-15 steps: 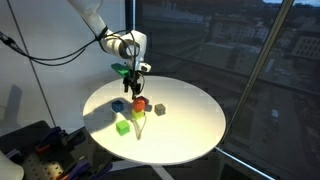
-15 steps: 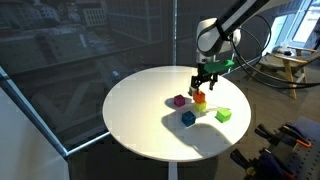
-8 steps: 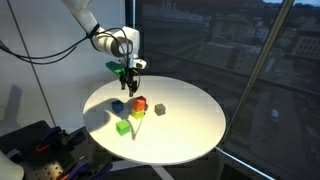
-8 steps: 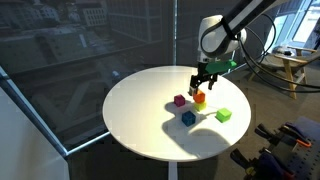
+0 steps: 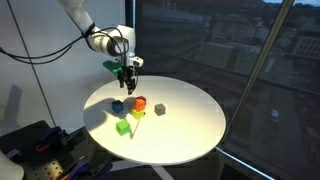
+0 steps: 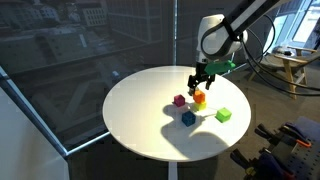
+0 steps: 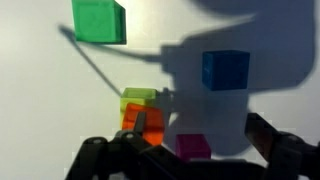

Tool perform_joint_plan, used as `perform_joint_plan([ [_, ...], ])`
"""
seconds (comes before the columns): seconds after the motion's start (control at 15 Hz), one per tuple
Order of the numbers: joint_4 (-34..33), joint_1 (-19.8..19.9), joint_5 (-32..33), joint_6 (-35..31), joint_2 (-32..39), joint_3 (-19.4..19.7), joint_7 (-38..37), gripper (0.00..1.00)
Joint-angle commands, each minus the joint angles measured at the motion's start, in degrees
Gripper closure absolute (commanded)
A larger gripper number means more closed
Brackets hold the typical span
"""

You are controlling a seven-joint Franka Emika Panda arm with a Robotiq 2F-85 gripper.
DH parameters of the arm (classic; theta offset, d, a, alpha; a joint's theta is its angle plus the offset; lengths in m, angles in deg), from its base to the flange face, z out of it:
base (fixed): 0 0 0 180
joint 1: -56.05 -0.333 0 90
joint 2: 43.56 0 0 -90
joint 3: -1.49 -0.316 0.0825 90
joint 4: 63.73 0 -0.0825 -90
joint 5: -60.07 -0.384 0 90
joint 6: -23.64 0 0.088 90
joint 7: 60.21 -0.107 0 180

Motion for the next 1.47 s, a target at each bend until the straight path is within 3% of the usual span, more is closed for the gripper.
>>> perform_joint_plan([
  [0.0,1.9,-0.8,1.4,-1.2,-2.0,-0.2,-0.5,0.0],
  [1.4,0.6,-2.3,1.8,-0.8,-0.6,-0.8,-1.0,0.0],
])
